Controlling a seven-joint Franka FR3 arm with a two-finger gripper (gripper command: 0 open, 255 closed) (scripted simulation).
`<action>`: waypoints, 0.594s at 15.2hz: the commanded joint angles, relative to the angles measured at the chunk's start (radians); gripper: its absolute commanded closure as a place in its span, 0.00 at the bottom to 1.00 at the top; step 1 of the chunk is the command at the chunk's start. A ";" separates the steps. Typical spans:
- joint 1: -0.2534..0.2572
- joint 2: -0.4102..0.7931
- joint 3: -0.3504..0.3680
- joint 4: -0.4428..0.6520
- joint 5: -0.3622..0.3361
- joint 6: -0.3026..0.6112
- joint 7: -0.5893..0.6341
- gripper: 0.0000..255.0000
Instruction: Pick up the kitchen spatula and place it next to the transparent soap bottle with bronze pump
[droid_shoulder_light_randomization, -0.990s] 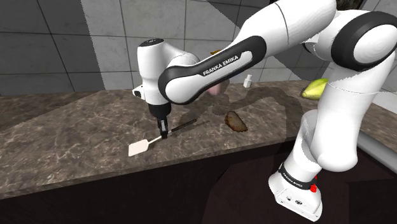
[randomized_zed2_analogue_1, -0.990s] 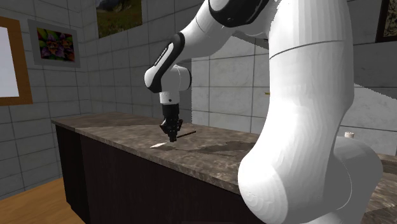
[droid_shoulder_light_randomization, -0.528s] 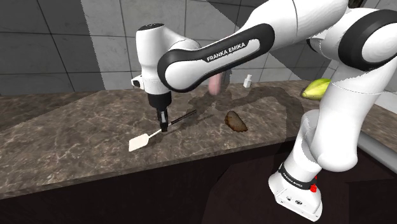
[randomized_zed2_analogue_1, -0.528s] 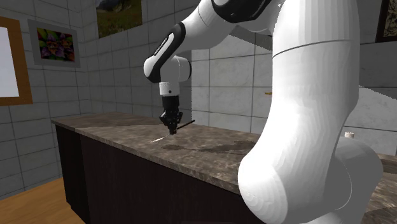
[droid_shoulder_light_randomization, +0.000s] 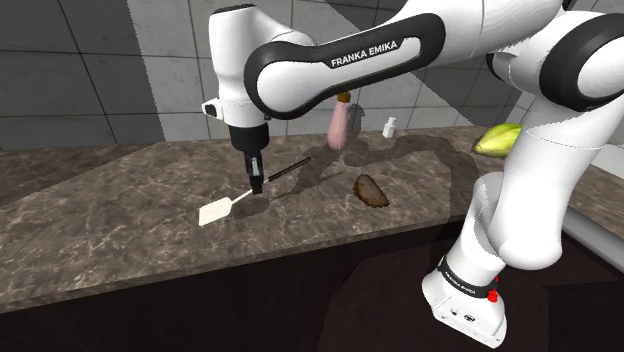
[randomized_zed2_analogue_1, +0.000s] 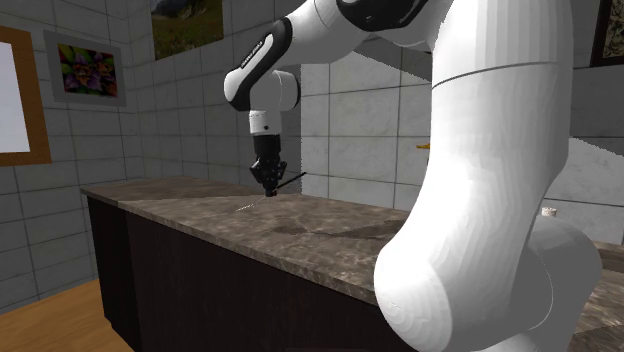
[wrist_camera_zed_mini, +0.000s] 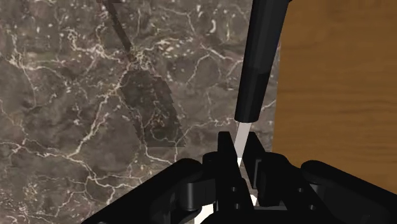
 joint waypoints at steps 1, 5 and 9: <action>0.000 -0.006 0.000 0.019 0.002 -0.025 -0.002 1.00; 0.000 -0.012 0.000 0.065 0.004 -0.077 -0.004 1.00; 0.000 -0.016 0.001 0.115 0.005 -0.130 -0.006 1.00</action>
